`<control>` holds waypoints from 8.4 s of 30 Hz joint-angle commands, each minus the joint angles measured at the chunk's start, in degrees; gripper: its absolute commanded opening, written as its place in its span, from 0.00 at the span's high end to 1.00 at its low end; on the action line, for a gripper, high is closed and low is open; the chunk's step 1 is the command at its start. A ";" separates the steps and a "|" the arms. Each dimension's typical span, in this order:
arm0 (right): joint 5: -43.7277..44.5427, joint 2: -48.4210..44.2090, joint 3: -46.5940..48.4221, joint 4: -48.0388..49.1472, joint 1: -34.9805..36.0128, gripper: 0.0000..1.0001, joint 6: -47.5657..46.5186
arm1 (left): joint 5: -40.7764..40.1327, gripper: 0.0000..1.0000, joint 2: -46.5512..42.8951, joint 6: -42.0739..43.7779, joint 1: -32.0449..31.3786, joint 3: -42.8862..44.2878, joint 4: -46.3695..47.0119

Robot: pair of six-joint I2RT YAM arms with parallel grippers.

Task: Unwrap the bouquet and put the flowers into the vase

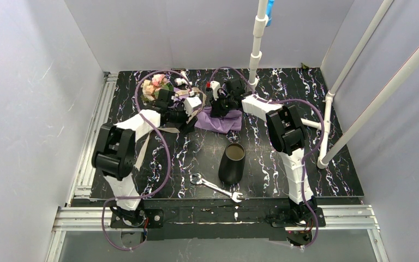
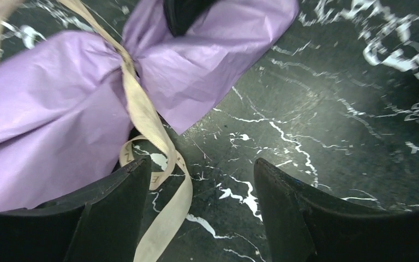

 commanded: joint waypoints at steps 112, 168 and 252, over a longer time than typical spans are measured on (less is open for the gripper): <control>1.45 1.68 -6.97 -6.52 -1.00 0.99 0.43 | 8.53 1.00 26.98 -3.66 2.96 44.80 -1.25; -2.43 1.59 -4.31 -5.41 -1.36 0.99 8.59 | -3.14 0.60 15.01 16.54 -2.11 25.27 -17.90; -5.12 2.77 -5.34 -4.52 -2.41 0.99 7.96 | 1.65 1.00 13.01 19.38 -2.19 26.74 -15.92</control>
